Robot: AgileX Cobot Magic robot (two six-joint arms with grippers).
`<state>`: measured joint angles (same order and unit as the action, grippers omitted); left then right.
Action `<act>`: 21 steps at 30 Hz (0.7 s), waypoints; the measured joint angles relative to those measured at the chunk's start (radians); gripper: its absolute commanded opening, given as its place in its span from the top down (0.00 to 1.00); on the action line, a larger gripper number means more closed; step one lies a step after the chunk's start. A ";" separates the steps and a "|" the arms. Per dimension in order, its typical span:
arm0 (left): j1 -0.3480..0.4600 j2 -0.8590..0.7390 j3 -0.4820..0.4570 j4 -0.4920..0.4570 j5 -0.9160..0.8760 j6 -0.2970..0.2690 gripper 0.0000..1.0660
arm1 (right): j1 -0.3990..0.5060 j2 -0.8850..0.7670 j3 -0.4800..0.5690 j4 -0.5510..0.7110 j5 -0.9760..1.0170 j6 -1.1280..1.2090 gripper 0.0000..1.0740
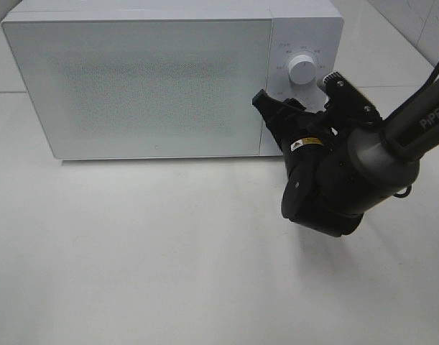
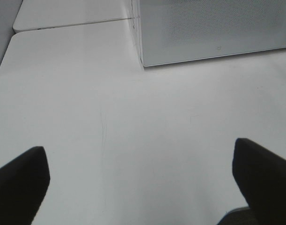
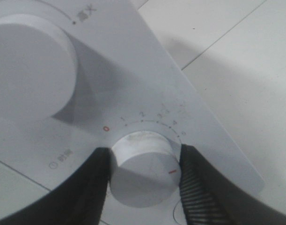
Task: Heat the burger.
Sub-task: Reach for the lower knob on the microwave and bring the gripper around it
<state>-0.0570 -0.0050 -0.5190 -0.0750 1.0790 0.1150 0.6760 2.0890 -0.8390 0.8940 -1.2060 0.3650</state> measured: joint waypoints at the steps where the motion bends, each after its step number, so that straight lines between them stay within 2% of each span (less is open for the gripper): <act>1: 0.000 0.000 0.000 0.000 0.000 0.000 0.06 | -0.001 0.001 0.000 -0.008 -0.004 0.034 1.00; 7: 0.000 0.000 0.000 0.000 0.000 0.000 0.06 | -0.004 0.001 0.005 -0.024 -0.004 0.119 1.00; 9: 0.000 0.000 0.000 0.000 0.000 0.000 0.06 | -0.005 0.001 0.007 -0.031 -0.004 0.231 1.00; 21: 0.000 0.000 0.000 0.000 0.000 0.000 0.06 | -0.007 0.004 0.011 -0.048 -0.004 0.536 1.00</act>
<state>-0.0570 -0.0050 -0.5190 -0.0750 1.0790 0.1150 0.6690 2.0930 -0.8280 0.8460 -1.2100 0.9010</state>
